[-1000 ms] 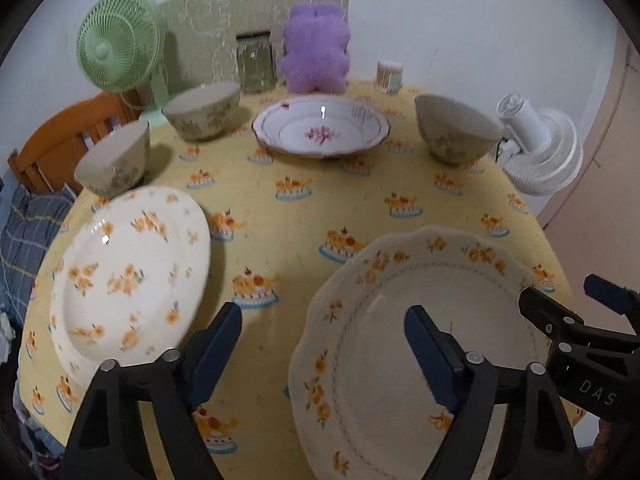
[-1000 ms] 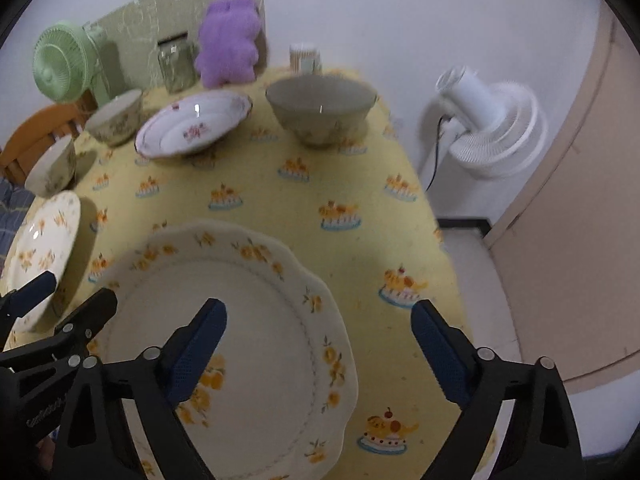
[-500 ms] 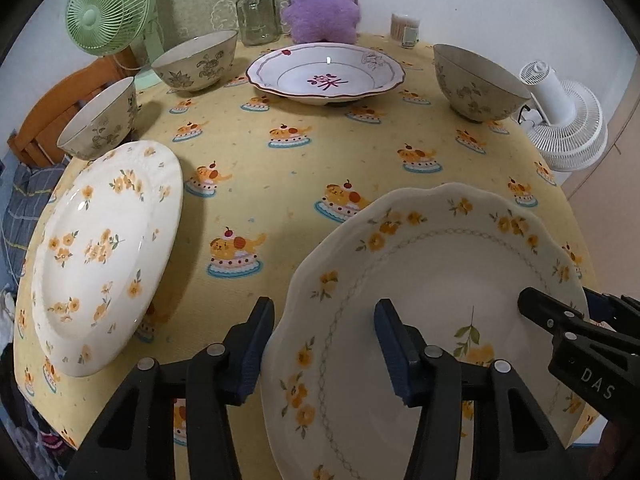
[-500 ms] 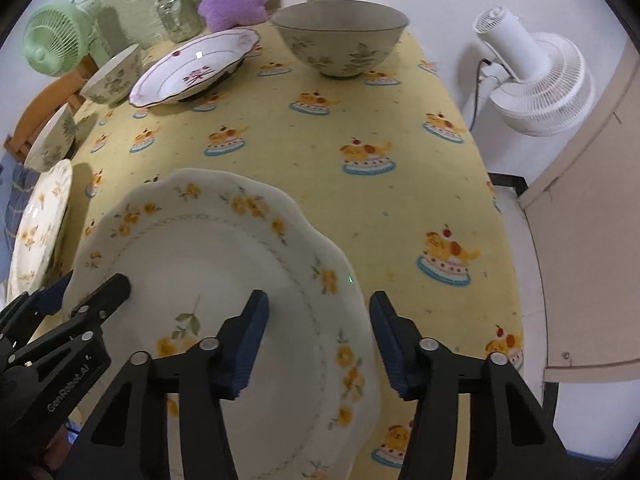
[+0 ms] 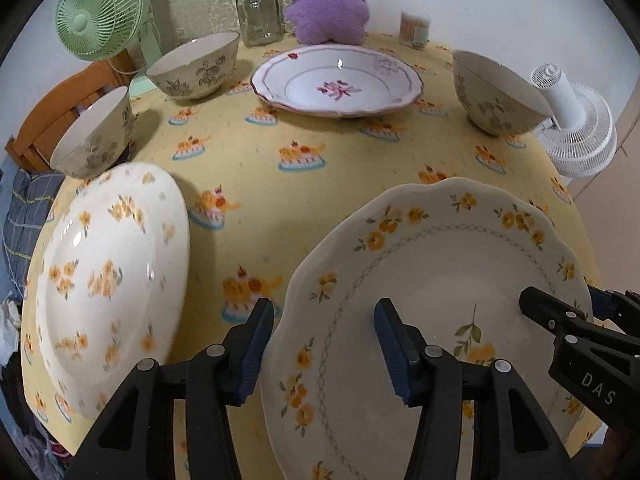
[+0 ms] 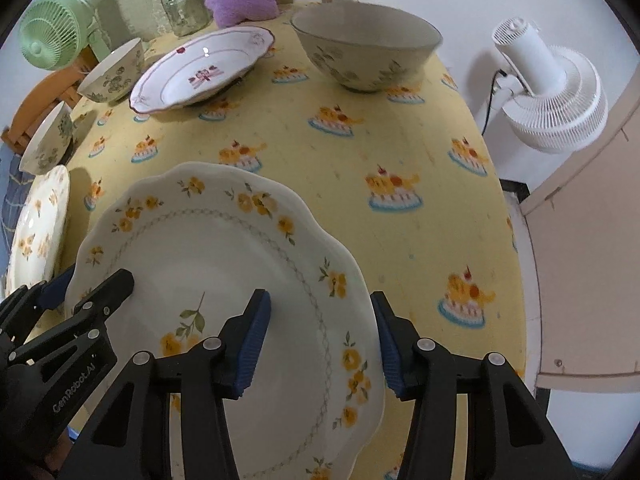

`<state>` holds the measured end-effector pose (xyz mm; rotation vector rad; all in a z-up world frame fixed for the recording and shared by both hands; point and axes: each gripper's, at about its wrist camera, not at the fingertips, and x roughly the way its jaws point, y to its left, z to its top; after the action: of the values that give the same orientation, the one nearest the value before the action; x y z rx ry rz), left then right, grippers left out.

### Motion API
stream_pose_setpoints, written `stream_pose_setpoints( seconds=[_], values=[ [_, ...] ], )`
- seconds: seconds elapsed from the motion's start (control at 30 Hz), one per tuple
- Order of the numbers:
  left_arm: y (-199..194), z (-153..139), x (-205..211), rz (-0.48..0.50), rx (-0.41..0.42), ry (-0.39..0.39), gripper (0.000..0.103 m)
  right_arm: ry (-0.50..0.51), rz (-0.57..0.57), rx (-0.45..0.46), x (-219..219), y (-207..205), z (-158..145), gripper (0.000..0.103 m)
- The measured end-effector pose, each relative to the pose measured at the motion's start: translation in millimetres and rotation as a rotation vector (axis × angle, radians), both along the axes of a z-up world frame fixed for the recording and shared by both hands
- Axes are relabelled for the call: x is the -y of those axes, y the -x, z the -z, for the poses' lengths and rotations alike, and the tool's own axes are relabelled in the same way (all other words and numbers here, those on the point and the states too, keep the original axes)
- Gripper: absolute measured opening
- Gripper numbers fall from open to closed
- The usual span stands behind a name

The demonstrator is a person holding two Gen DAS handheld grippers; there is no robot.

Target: Organize plates and bowls

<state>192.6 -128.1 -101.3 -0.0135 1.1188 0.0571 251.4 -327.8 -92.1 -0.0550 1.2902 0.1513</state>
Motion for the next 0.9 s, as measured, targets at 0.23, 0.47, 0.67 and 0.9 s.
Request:
stream_pose_setpoints(
  seconds=[0.23, 0.47, 0.67, 0.9],
  values=[
    [-20, 1, -12, -0.018, 0.007, -0.017, 0.053, -0.003, -0.043, 0.009, -15, -24, 0, 0.054],
    [-26, 5, -13, -0.018, 0.017, -0.025, 0.053, 0.007, -0.063, -0.002, -21, -37, 8, 0.054],
    [-27, 6, -12, -0.034, 0.017, -0.022, 0.053, -0.013, -0.055, -0.010, -18, -36, 11, 0.054],
    [-21, -3, -9, -0.042, 0.027, 0.010, 0.069, -0.016, -0.042, 0.010, -16, -29, 3, 0.055]
  ],
)
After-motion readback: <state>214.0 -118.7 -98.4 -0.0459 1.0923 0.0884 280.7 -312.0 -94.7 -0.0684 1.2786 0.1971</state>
